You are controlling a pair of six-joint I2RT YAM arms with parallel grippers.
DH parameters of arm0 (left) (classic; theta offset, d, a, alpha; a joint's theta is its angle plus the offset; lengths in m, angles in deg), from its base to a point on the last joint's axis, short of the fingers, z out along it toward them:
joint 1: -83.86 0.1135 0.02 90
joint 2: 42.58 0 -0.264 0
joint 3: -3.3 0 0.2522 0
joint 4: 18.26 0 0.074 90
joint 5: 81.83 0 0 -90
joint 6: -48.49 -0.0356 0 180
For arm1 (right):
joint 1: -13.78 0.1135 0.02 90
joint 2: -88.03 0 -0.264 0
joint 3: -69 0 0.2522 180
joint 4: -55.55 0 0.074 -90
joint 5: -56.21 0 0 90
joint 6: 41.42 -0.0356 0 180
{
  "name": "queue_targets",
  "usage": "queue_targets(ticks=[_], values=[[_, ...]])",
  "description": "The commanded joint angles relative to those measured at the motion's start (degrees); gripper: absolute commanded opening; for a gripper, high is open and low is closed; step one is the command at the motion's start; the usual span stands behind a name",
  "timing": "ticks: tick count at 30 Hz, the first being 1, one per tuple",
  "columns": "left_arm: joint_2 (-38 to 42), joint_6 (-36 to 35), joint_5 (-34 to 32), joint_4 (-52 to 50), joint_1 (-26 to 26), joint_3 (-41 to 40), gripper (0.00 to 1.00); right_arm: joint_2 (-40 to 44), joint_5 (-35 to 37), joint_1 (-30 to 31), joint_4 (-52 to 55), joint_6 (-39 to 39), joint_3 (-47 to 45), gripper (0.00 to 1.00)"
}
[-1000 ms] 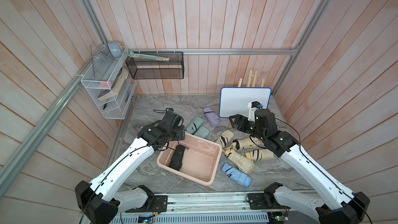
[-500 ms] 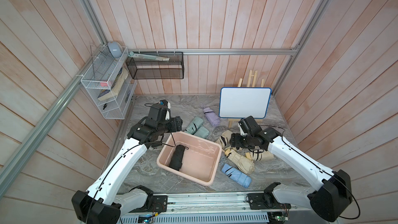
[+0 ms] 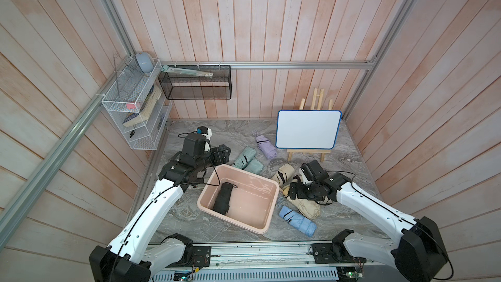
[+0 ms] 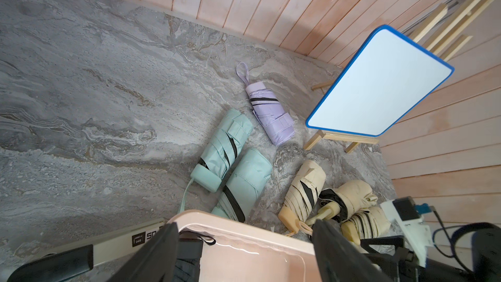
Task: Put the umbrella into the storage box
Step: Pick up the umbrella from the center of the board.
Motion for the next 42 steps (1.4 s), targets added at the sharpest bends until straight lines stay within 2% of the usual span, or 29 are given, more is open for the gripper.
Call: queue_targets(ticks=[1,7,16,26,31,35,42], values=[[1.86,1.28,1.96,3.46,0.94,-0.96,0.84,-2.84,-0.77,-0.45,2.54,5.4,3.16,0.98],[4.58,3.09,1.68,4.7,1.85,-3.04,0.84,-8.82,-0.55,-0.48,6.85,9.19,6.37,0.97],[7.74,5.53,1.53,5.8,2.8,-5.73,0.84,-14.83,-0.68,-0.54,7.56,11.8,8.1,0.97],[7.88,6.9,1.44,6.16,2.99,-5.89,0.84,-20.95,-2.54,-0.27,5.4,12.47,9.31,0.89],[8.12,8.17,0.56,6.25,3.07,-5.88,0.83,-22.68,-3.44,-0.27,3.72,12.26,8.9,0.76],[8.24,8.9,0.64,6.23,3.07,-5.85,0.84,-22.8,-4.37,-0.24,2.73,12.08,8.88,0.59],[7.94,10.27,2.39,8.37,3.07,-5.91,0.83,-16.58,-4.72,-0.24,3.8,10.13,8.7,0.39]])
